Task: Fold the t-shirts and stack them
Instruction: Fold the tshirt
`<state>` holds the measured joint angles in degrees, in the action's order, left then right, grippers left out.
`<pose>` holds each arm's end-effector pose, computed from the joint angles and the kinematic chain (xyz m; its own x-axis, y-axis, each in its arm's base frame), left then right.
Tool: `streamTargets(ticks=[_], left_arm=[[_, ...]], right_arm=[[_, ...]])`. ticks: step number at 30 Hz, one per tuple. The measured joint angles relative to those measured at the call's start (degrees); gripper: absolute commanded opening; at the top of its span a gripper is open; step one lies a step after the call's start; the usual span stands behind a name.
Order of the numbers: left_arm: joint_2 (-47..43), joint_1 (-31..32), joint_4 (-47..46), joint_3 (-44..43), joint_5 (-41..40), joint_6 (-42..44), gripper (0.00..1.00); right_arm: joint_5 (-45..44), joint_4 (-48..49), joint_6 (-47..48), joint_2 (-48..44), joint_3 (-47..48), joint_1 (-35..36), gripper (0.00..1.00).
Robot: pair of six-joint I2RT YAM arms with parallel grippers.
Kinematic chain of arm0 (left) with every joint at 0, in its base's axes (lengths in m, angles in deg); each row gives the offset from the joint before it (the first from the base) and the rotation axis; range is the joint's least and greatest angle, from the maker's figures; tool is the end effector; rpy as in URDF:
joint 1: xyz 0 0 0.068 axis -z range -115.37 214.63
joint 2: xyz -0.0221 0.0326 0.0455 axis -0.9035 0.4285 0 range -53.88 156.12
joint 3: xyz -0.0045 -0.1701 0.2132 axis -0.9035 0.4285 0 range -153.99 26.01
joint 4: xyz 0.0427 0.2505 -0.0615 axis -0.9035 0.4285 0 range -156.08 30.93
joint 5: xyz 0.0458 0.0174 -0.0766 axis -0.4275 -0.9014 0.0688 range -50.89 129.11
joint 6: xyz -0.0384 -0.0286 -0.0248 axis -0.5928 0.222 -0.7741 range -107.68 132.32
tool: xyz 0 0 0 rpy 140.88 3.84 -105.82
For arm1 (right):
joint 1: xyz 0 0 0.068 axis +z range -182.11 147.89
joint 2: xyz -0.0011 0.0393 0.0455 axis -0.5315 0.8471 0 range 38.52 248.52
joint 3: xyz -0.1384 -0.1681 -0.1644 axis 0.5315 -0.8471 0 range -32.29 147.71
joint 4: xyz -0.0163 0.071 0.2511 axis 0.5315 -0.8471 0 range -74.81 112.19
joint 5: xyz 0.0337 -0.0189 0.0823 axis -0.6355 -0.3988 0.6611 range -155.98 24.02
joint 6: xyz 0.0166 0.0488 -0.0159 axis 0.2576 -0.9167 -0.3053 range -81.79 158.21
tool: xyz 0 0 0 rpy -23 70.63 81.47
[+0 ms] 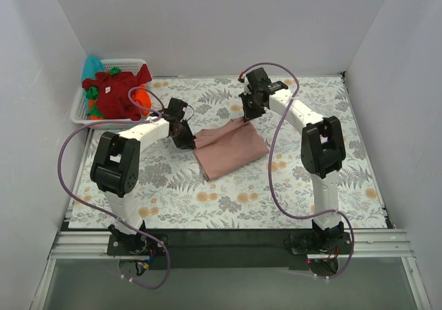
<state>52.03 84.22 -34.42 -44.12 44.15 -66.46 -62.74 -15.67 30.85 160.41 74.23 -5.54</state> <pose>0.3458 -0.1265 0.1717 -0.5281 -0.8491 0.0050 -0.7822 0.4842 -0.3921 0.4259 0.2151 0.2428 -0.7717 -0.2429 -0.5877 -0.3811 0.9165 0.1217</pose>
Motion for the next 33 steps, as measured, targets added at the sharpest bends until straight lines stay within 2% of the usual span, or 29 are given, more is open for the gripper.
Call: streamTargets(ticks=[5, 17, 23, 26, 27, 28, 32, 33], left_arm=[[0.1, 0.0, -1.6, 0.0, -0.5, 0.0, 0.0], [0.1, 0.0, -5.9, 0.0, -1.4, 1.6, 0.01], [0.3, 0.0, -8.1, -0.1, -1.4, 2.5, 0.07], [1.4, 0.0, -9.7, -0.2, -1.4, 3.1, 0.17], [1.7, 0.0, -10.2, -0.2, -1.4, 3.3, 0.23], [2.1, 0.0, -10.5, -0.2, -1.5, 3.5, 0.34], [2.5, 0.0, -11.3, -0.2, -2.4, 4.2, 0.55], [2.5, -0.1, -11.5, -0.2, -2.6, 4.3, 0.57]], right_arm=[[0.7, 2.8, -1.7, 0.0, -4.2, -1.6, 0.02], [-0.3, 6.7, -4.9, -0.6, -7.3, -2.6, 0.02], [-0.7, 7.9, -7.0, -1.1, -9.9, -3.6, 0.02], [-1.4, 8.4, -7.8, -1.2, -10.7, -4.0, 0.06], [-1.6, 8.4, -8.1, -1.2, -10.9, -4.0, 0.13], [-1.8, 8.7, -8.4, -1.2, -11.3, -4.1, 0.16], [-2.8, 9.3, -9.0, -1.5, -12.7, -4.4, 0.24], [-3.1, 9.5, -9.0, -1.9, -13.3, -4.5, 0.27]])
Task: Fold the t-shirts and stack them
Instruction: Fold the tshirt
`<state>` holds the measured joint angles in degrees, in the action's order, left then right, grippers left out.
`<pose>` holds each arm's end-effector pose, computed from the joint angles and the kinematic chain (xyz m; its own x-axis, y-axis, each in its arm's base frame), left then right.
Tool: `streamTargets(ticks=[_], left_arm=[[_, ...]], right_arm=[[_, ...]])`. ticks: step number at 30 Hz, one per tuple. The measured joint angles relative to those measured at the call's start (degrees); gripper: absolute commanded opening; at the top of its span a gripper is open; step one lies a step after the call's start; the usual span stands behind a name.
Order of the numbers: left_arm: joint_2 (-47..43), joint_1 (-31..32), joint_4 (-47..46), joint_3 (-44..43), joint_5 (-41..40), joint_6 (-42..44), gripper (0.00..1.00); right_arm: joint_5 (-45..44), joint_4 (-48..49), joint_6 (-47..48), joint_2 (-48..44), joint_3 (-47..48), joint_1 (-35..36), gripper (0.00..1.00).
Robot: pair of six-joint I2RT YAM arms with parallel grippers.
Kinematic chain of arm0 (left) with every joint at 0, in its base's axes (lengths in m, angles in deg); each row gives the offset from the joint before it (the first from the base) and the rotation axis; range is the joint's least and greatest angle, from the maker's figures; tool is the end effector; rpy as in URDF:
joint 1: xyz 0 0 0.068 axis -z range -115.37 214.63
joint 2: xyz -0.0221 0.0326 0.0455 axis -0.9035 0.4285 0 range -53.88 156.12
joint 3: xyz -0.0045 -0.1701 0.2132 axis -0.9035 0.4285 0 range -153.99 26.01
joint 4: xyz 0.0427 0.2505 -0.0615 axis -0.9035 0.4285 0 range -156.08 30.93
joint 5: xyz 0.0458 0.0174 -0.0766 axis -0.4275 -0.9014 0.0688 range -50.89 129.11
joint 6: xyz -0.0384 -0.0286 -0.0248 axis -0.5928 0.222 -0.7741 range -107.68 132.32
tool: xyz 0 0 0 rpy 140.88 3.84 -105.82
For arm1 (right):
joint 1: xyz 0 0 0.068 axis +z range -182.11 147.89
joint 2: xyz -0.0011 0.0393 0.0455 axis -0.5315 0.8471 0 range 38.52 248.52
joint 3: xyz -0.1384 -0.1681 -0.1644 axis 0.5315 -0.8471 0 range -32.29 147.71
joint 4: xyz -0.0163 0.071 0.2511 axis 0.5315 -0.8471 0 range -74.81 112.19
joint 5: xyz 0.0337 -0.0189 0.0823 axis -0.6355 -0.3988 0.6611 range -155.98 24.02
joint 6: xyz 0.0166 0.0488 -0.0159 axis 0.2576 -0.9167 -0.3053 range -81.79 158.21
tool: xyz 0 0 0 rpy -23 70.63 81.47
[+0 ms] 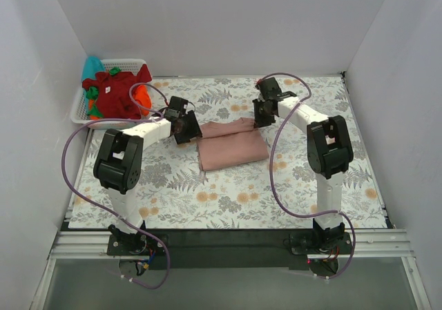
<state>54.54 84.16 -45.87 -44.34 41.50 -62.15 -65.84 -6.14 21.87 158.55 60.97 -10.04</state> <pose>0.3679 -0.1322 0.1669 -0.5565 -0.8240 -0.1066 -0.6774 0.5242 -0.5160 0.4268 0.1730 0.1953 -0.8355 -0.0351 -0.5483 -0.1479 0.9755 0.1630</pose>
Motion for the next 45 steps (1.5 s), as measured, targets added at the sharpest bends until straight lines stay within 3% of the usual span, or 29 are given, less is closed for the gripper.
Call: streamTargets(ticks=[4, 8, 14, 22, 30, 34, 38, 39, 42, 45], left_arm=[[-1.2, 0.0, -0.2, 0.0, -0.3, 0.2, 0.59], [-6.9, 0.3, -1.5, 2.6, -0.5, 0.3, 0.6], [-15.2, 1.5, -4.1, 8.0, 0.7, 1.1, 0.49], [-6.6, 2.0, -5.3, 4.4, 2.6, 2.8, 0.29], [9.4, 0.8, -7.4, -7.8, 5.1, 2.2, 0.23], [11.7, -1.1, -8.7, -10.2, 8.0, 0.5, 0.27], [12.1, -2.4, -9.3, -10.4, 11.8, -1.0, 0.39], [12.0, -2.6, -9.4, -10.4, 12.4, -1.4, 0.46], [10.8, -2.6, -9.4, -9.9, 14.0, -2.0, 0.55], [7.2, -2.7, -8.3, -7.6, 14.9, -3.0, 0.57]], right_arm=[[-0.2, 1.9, 0.0, -4.3, -4.2, -0.2, 0.36], [1.4, 5.8, 0.0, -12.3, -9.8, -0.2, 0.39], [11.0, 14.6, 1.3, -20.1, -17.0, -0.2, 0.39], [25.9, 22.9, 1.7, -12.0, -17.4, -1.6, 0.37], [37.4, 32.0, -3.4, 2.4, -13.0, -9.7, 0.35], [39.9, 34.2, -5.9, 6.2, -12.0, -12.8, 0.33], [42.2, 36.7, -8.6, 6.7, -12.1, -15.0, 0.33], [42.4, 37.5, -9.0, 6.6, -12.2, -15.4, 0.33], [42.7, 38.4, -10.3, 4.1, -14.5, -16.2, 0.33], [43.1, 39.1, -11.9, -2.1, -19.3, -16.2, 0.34]])
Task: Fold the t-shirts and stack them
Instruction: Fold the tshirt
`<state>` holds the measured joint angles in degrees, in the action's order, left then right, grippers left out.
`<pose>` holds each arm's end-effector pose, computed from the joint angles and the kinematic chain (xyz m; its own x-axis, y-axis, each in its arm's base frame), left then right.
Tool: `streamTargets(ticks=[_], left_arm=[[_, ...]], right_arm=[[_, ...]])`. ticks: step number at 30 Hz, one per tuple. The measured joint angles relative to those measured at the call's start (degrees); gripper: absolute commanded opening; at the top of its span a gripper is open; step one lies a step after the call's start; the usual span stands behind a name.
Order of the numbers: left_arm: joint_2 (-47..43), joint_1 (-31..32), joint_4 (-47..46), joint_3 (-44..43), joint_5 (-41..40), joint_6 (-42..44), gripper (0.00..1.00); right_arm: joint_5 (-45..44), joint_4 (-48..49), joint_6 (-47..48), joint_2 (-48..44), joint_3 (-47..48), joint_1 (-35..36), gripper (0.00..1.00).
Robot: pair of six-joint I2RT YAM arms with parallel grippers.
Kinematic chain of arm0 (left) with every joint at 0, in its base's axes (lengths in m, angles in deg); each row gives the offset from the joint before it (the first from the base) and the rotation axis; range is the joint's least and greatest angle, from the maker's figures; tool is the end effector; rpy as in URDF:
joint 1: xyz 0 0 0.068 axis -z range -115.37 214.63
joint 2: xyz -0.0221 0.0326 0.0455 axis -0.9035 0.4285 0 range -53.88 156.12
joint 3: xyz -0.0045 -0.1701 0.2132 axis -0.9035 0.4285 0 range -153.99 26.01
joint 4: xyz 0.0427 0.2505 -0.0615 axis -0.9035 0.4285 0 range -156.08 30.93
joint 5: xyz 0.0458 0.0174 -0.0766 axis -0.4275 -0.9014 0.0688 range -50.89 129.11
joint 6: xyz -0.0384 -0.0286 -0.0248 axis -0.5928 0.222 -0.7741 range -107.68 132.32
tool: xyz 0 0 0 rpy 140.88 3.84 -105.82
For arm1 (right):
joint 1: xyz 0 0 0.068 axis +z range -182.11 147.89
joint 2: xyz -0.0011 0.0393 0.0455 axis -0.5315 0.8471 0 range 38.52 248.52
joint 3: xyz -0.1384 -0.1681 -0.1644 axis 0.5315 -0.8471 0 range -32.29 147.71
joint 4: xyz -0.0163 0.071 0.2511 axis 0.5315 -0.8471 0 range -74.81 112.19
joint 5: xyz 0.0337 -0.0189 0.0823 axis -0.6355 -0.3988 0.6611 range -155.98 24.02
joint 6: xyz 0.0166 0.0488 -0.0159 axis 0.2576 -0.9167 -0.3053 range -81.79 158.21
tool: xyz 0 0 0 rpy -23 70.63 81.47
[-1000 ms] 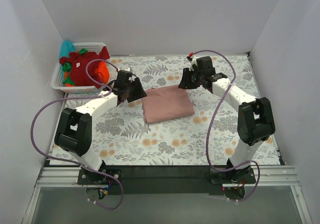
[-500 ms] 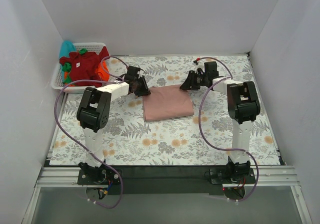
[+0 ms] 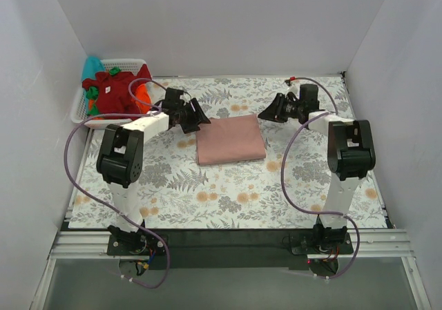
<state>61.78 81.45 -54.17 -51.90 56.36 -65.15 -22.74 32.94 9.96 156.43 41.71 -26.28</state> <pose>0.4130 -0.1360 0.1666 -0.6075 -0.7902 0.0802 -0.6124 0.4017 -0.6809 0.4405 0.0694 0.1654 -0.7845 0.2665 -0.5600 -0.3101 0.6133 0.7264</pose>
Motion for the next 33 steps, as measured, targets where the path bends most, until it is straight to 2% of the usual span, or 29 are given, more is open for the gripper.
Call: streamTargets(ticks=[4, 8, 11, 14, 19, 23, 25, 31, 33], left_arm=[[-8.7, 0.3, 0.7, 4.8, 1.8, -2.1, 0.58], [-18.5, 1.7, -0.7, 12.1, 2.8, -4.3, 0.47], [-22.1, 3.2, -2.3, 18.8, 3.5, -6.2, 0.32], [-21.4, 3.9, -3.1, 25.6, 3.4, -8.4, 0.22], [-20.7, 3.3, -3.0, 33.3, 2.2, -11.9, 0.16], [-21.9, 2.8, -3.3, 34.9, 0.6, -13.0, 0.16], [-22.9, 2.8, -2.4, 35.3, -0.2, -12.9, 0.19], [-29.7, 2.8, 1.9, 35.5, -2.1, -11.6, 0.44], [-33.2, 2.8, 2.6, 35.5, -2.4, -11.2, 0.48]], right_arm=[[1.7, 3.2, -1.8, -10.3, -6.9, 2.4, 0.35], [4.6, 8.3, -3.4, -15.7, -12.8, 5.9, 0.35], [5.8, 10.5, -4.4, -15.7, -17.9, 7.8, 0.35], [6.1, 11.9, -4.7, -14.3, -23.7, 7.3, 0.34], [7.9, 14.9, -5.0, -7.9, -30.1, 2.6, 0.33], [11.7, 17.7, -5.2, -7.5, -32.5, -1.0, 0.32], [12.0, 17.7, -4.9, -8.5, -33.8, -1.7, 0.33], [10.2, 16.2, -5.7, -18.3, -35.0, 0.5, 0.36], [9.4, 16.4, -6.4, -21.4, -33.6, 3.5, 0.38]])
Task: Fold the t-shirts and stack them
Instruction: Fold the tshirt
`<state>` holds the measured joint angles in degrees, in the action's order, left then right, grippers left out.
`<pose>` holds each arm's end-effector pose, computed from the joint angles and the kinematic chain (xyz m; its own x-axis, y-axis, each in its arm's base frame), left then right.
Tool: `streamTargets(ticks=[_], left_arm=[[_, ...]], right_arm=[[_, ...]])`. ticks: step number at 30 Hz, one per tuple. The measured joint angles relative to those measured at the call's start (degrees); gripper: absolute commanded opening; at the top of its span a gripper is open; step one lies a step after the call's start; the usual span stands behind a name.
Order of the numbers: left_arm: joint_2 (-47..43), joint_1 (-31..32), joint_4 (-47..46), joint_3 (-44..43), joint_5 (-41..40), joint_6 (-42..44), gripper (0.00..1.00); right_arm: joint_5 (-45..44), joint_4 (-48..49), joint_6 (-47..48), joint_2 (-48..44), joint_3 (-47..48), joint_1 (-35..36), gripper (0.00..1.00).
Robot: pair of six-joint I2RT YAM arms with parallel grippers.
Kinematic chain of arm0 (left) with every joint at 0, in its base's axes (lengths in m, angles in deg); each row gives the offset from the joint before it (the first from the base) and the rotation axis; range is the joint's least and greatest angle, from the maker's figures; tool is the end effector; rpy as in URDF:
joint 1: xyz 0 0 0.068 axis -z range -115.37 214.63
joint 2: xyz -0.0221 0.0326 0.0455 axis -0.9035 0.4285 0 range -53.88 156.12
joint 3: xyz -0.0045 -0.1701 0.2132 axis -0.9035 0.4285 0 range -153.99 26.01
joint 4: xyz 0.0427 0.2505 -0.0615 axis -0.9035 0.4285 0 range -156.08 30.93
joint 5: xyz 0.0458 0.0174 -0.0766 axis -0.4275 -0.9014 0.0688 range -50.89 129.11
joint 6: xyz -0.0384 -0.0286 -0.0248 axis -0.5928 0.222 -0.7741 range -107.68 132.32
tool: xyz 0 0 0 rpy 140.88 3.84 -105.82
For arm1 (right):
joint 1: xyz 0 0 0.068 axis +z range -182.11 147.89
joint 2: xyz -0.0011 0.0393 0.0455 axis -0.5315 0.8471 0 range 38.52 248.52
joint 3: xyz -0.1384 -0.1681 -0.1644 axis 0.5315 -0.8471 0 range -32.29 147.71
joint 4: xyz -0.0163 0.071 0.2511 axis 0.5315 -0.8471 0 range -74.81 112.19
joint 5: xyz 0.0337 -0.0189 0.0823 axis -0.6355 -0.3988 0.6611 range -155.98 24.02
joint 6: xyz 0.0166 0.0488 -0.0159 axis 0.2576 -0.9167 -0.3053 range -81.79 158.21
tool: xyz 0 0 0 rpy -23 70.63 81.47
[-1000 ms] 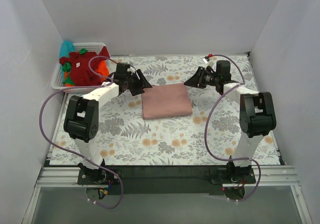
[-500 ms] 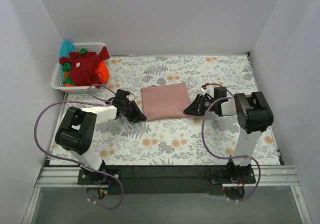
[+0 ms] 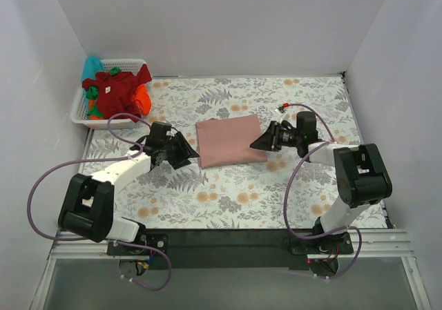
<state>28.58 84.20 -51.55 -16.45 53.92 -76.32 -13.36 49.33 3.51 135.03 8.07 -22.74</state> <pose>0.2556 -0.1006 0.1754 -0.4818 -0.8545 0.1944 -0.7561 0.2933 -0.5850 0.3109 0.0799 0.1593 -0.8401 0.2117 -0.4995 -0.3725 0.4443 0.8147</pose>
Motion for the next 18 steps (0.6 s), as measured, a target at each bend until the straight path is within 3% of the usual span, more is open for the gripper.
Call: streamTargets(ticks=[4, 9, 14, 18], left_arm=[[-5.2, 0.0, 1.1, 0.0, -1.1, 0.8, 0.54], [-7.7, 0.0, 2.4, 1.5, -3.0, 1.9, 0.55], [-7.8, 0.0, 4.2, 2.9, -4.0, 2.4, 0.55], [-5.3, -0.1, 4.4, 1.3, -4.1, 2.5, 0.54]], right_arm=[[-2.7, 0.8, -1.6, -0.4, 5.4, 8.7, 0.38], [-5.4, 5.1, -4.7, 8.5, 11.3, 17.0, 0.38], [-7.0, 9.1, -9.6, 20.6, 11.2, 18.3, 0.37], [-6.0, 10.8, -10.8, 20.6, 11.3, 17.6, 0.38]])
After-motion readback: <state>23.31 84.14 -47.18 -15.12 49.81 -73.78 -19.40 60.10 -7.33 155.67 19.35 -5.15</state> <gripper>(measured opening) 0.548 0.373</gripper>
